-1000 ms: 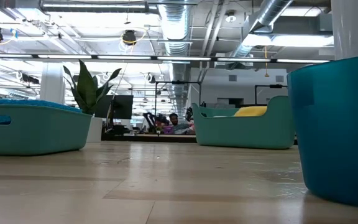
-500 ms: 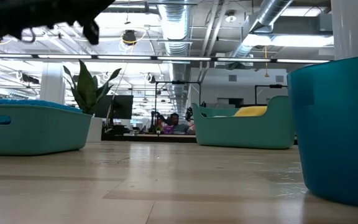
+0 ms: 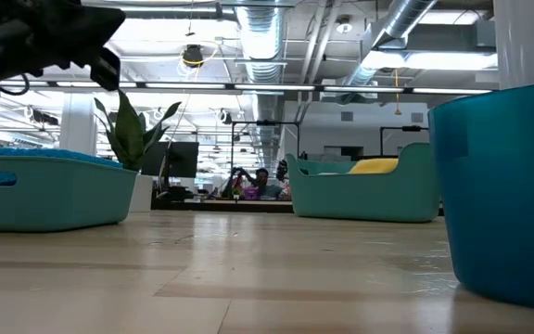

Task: Pick & Place Kitchen Items
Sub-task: Return to Home Position

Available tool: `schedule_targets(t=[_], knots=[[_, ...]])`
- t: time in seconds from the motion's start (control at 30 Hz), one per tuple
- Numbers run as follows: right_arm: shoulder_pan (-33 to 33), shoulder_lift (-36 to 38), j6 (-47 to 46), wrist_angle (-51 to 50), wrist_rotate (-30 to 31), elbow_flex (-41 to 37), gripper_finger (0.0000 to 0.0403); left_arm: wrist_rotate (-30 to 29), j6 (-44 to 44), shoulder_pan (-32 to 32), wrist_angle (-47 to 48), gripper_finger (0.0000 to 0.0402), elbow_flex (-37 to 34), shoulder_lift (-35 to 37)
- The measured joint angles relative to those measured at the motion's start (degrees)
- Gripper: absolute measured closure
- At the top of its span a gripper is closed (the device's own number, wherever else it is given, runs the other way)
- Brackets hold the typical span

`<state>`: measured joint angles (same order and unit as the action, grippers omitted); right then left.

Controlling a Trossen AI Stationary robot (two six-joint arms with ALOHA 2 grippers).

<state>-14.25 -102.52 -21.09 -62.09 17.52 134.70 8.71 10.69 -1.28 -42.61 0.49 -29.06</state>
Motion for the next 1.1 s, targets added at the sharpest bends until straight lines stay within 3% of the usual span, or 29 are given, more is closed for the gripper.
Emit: schedule_targets(t=[0.47,0.8,1.1], knots=[[-0.2,0.0,-2.4,1.2,2.1,0.0,0.0403,0.7,-4.3,0.0,13.4,0.0401,0.0,14.6],[1.0,0.0,-2.5,1.3,2.1,0.0,0.0403,1.1,-4.5,0.0,27.0,0.0401,0.0,28.9],[1.0,0.0,-1.3,1.5,2.0,0.0,0.0403,-2.2,-7.5,0.1,28.4,0.0401,0.2,29.0]])
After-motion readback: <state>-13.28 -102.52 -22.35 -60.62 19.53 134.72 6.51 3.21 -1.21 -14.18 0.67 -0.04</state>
